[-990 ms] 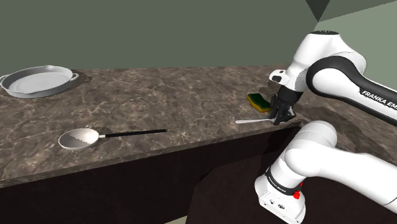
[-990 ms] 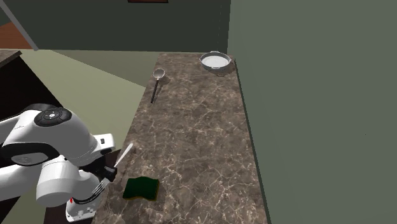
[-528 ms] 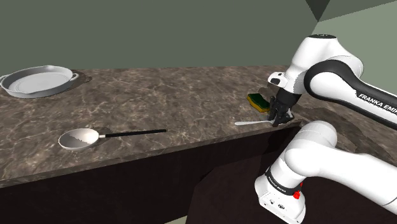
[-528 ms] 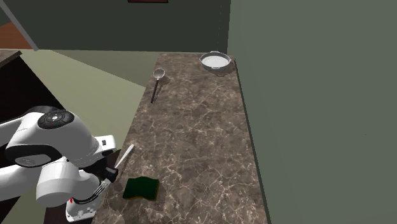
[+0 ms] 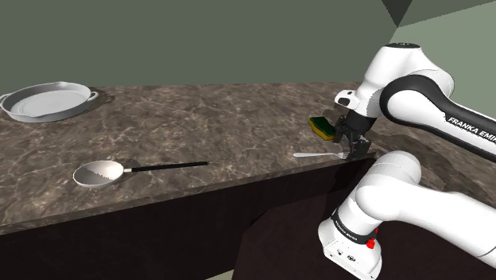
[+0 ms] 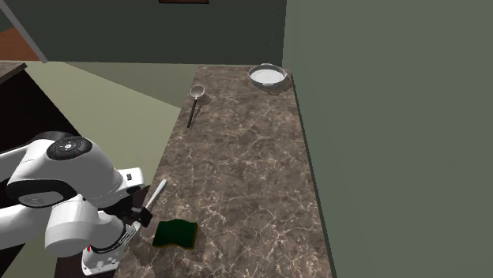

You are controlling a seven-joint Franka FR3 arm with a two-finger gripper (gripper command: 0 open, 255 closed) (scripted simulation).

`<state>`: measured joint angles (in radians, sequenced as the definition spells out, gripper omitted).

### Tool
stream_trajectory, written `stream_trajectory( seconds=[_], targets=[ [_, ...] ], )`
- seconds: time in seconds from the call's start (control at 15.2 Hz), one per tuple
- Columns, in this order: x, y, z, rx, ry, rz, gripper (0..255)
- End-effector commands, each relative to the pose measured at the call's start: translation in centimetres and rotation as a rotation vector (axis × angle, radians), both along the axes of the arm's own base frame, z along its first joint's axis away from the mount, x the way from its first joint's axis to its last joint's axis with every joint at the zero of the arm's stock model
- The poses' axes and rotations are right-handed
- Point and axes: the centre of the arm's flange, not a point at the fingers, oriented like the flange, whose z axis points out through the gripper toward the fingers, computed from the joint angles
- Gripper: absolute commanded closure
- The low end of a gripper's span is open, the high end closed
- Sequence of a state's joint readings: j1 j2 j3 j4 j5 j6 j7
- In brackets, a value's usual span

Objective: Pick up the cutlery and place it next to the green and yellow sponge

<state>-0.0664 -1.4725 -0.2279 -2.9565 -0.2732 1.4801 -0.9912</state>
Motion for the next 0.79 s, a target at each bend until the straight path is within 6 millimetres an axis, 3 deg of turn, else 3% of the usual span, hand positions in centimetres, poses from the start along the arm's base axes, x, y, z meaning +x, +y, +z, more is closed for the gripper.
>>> stream_trajectory(
  seconds=[0.0, 0.2, 0.73],
  targets=[
    [0.0, 0.1, 1.3, 0.0, 0.0, 0.0, 0],
    [0.1, 0.2, 5.0, 0.0, 0.0, 0.0, 0],
    [0.1, 0.2, 5.0, 0.0, 0.0, 0.0, 0]
  ],
)
